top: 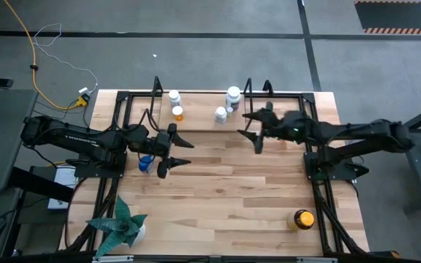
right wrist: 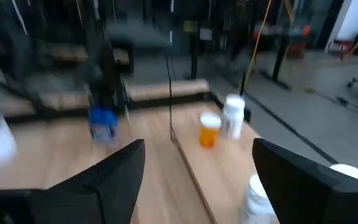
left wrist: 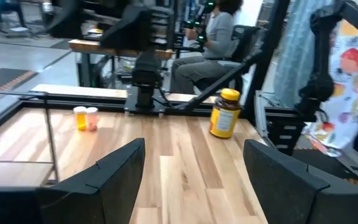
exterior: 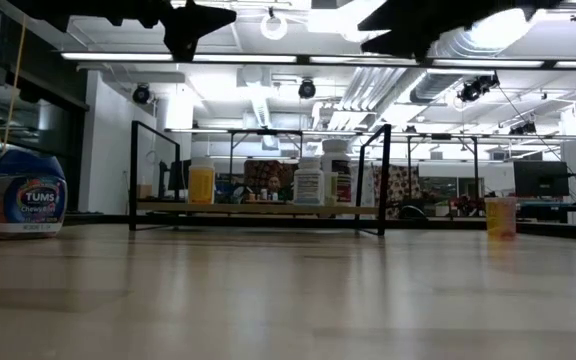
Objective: Pick and place medicine bottles onto shelf by color
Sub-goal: Put the blue pill bottle on the shelf
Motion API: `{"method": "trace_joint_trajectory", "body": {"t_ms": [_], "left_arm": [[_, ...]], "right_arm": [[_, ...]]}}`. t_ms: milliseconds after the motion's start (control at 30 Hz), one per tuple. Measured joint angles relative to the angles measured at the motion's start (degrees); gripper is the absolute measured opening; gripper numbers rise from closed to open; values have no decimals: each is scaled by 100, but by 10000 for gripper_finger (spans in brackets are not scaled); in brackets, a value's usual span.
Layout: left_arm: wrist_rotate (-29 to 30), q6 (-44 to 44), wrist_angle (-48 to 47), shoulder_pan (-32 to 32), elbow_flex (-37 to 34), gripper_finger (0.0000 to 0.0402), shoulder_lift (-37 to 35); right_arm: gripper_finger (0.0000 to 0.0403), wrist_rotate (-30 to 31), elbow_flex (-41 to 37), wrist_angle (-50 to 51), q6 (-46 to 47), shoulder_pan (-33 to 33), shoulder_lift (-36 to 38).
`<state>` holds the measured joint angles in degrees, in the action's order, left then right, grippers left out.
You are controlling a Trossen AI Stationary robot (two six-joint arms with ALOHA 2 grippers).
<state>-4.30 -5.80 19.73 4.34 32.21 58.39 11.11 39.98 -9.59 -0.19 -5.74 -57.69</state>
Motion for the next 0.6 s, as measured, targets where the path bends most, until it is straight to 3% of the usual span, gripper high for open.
{"method": "trace_joint_trajectory", "body": {"t_ms": [233, 500, 600], "left_arm": [[221, 1, -22, 2, 2, 264, 0], [422, 141, 2, 2, 2, 264, 0], [700, -385, -9, -6, 0, 264, 0]], "right_arm": [[289, 22, -1203, -1582, 328, 9, 631], [289, 223, -1370, -1667, 304, 3, 638], [289, 284, -1370, -1630, 412, 3, 638]]}}
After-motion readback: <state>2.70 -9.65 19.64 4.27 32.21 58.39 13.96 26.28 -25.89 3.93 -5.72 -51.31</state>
